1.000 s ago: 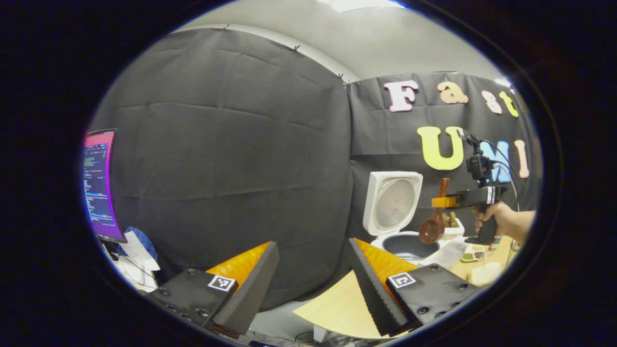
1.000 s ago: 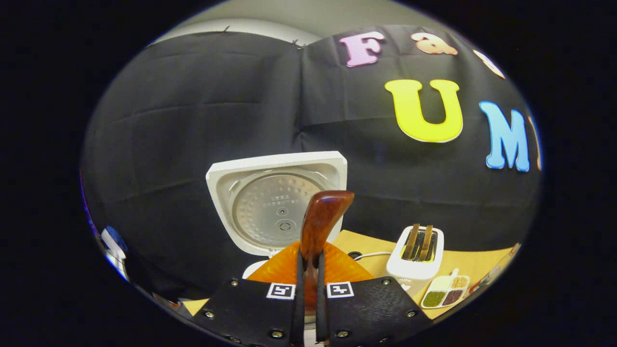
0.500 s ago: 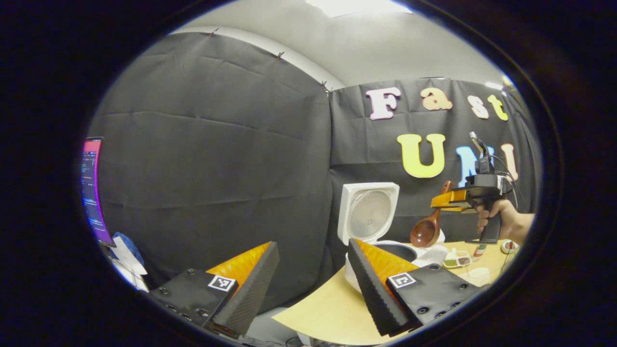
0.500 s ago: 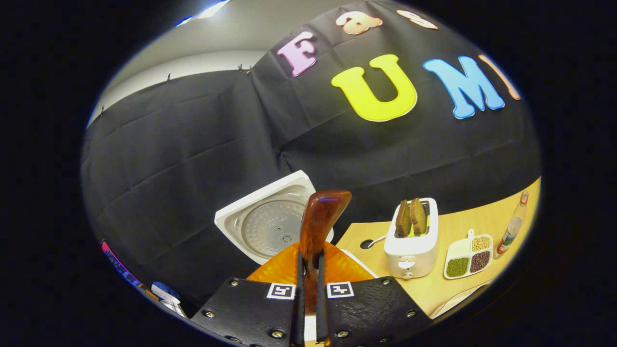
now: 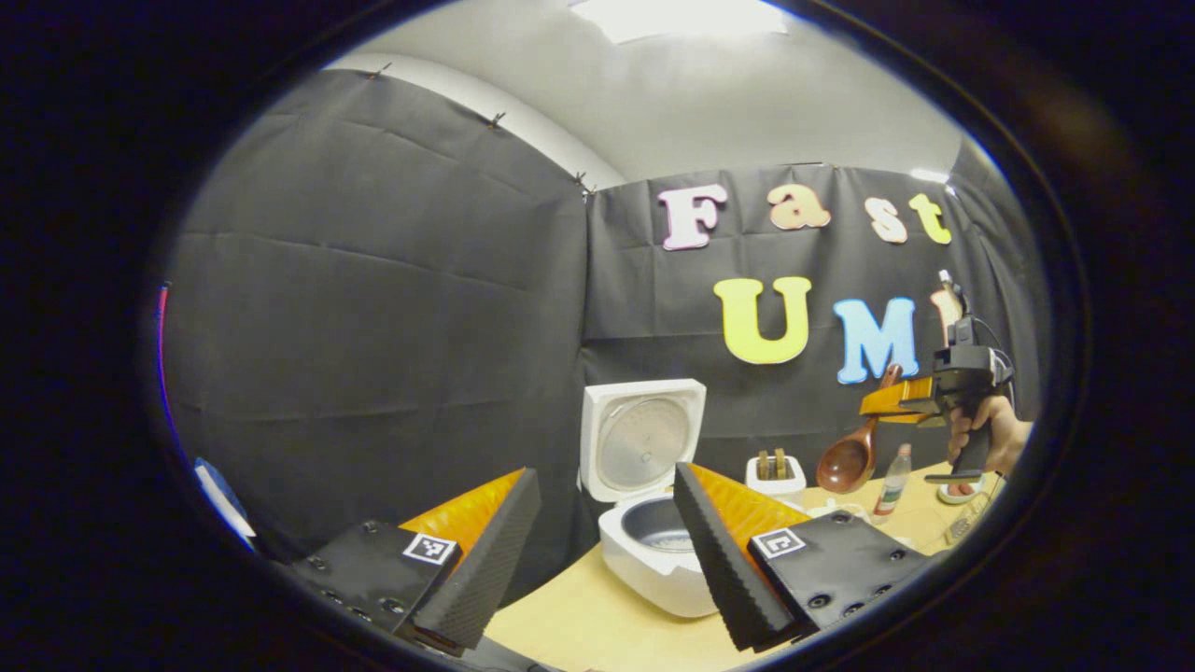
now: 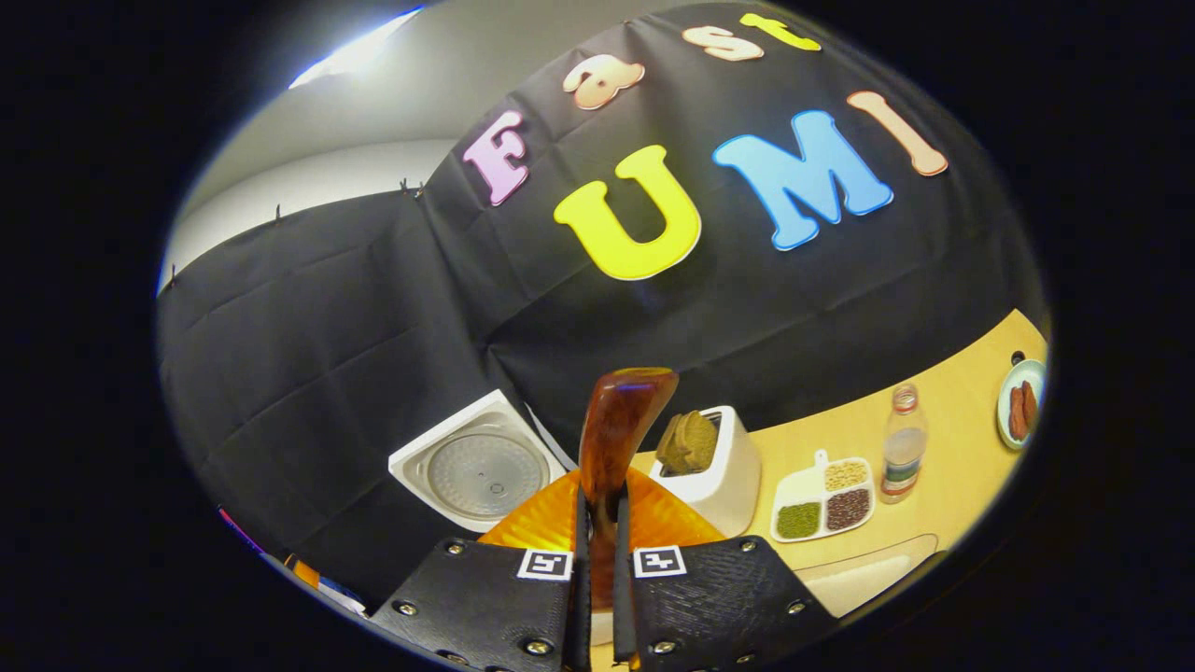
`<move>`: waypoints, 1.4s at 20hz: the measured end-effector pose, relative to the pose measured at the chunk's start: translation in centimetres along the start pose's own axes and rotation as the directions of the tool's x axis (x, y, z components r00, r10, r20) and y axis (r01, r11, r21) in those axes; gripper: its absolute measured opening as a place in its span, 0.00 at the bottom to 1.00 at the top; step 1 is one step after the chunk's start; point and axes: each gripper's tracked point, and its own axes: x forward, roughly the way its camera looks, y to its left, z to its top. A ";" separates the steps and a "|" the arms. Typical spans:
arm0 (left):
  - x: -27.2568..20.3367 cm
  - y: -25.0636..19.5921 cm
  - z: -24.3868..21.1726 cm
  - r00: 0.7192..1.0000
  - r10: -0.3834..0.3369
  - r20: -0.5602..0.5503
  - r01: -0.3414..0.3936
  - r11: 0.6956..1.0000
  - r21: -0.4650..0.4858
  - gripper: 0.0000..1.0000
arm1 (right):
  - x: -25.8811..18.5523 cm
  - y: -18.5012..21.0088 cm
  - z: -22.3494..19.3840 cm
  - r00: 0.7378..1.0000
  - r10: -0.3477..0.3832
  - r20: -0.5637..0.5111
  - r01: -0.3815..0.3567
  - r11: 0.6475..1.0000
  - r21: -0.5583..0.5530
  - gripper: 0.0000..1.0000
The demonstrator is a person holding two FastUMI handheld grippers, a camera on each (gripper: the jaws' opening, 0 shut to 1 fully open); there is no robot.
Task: Close the left gripper, press the button to open the rice cooker; take a wooden spoon from the chopstick holder with the right hand, scoop a spoonful of rice and pour it into the rice cooker, then put the wooden spoon back into the chopstick holder.
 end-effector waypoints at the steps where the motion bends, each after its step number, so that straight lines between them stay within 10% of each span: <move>1: 0.1 -1.0 0.3 1.000 -0.016 0.004 0.016 1.000 0.002 1.00 | -0.8 -1.0 0.6 1.000 -0.015 0.009 0.015 1.000 0.008 0.10; 12: 2.2 -10.8 1.5 0.985 -0.172 0.024 0.172 0.985 -0.011 0.99 | -9.6 -13.0 6.4 0.968 -0.221 0.117 0.220 0.975 0.021 0.10; 28: 2.2 -23.1 1.5 0.938 -0.348 0.011 0.348 0.938 0.000 0.94 | -21.4 -27.4 7.7 0.852 -0.500 0.156 0.506 0.863 0.006 0.10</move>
